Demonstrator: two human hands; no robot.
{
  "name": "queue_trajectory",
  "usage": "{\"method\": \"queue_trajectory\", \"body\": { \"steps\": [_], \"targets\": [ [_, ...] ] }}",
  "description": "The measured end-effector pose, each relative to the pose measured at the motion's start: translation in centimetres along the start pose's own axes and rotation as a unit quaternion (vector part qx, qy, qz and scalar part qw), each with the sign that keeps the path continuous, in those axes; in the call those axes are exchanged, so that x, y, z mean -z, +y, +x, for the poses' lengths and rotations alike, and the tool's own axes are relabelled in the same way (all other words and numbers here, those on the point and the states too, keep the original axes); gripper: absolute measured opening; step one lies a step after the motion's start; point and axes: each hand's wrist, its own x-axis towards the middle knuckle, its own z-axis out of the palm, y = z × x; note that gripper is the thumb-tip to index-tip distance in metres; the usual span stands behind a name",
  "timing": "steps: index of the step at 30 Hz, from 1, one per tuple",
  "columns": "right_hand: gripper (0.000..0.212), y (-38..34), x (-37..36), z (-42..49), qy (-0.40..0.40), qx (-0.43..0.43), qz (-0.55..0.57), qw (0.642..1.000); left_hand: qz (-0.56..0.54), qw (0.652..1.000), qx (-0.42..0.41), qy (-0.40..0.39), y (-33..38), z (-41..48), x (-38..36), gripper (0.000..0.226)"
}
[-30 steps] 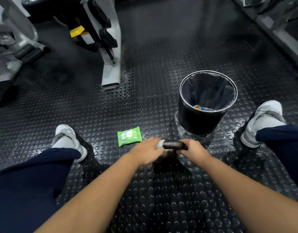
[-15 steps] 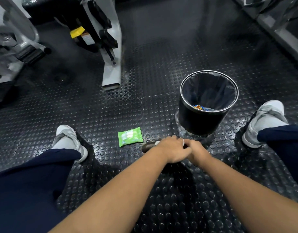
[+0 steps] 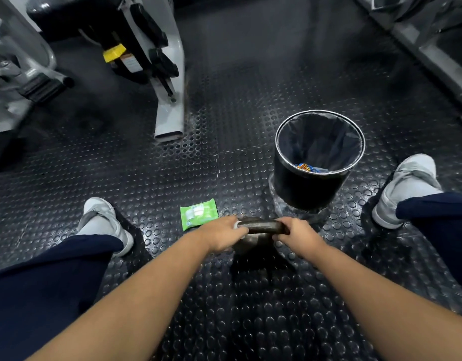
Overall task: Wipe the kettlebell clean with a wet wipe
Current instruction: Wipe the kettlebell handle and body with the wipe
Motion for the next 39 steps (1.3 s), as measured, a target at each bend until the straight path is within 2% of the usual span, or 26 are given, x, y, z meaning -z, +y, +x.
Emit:
{"method": "queue_trajectory", "body": {
  "steps": [5,8,12,17,23,27,33,36,39],
  "targets": [
    [0.025,0.0,0.0,0.1,-0.004,-0.001,-0.008,1.0,0.037,0.999,-0.027,0.008,3.3,1.3,-0.9,0.06],
    [0.027,-0.2,-0.1,0.1,0.008,0.009,-0.028,1.0,0.081,0.995,-0.052,0.017,6.2,1.9,-2.0,0.065],
    [0.018,-0.1,0.0,-0.2,0.004,0.037,-0.05,0.998,0.116,0.989,-0.081,0.04,8.5,2.1,-3.2,0.07],
    [0.025,-0.1,0.1,0.0,-0.005,0.007,-0.013,1.0,0.105,0.987,-0.104,0.064,6.0,2.1,-3.3,0.062],
    [0.022,0.0,-0.1,0.2,-0.006,-0.014,-0.003,1.0,0.033,0.994,-0.076,0.066,-0.5,0.8,-2.3,0.05],
    [0.025,0.1,-0.1,0.1,-0.001,-0.014,-0.008,1.0,0.04,0.995,-0.068,0.055,0.2,0.7,-2.1,0.045],
    [0.029,-0.1,-0.2,0.2,0.009,-0.005,-0.024,1.0,0.124,0.988,-0.086,0.027,7.2,2.0,-3.1,0.07],
    [0.026,0.2,-0.2,0.1,0.0,0.008,-0.002,1.0,0.136,0.986,-0.094,0.03,8.9,1.9,-3.6,0.071],
    [0.026,0.1,-0.1,0.1,-0.003,0.006,-0.001,1.0,0.142,0.982,-0.111,0.057,7.6,1.8,-3.7,0.07]
  ]
}}
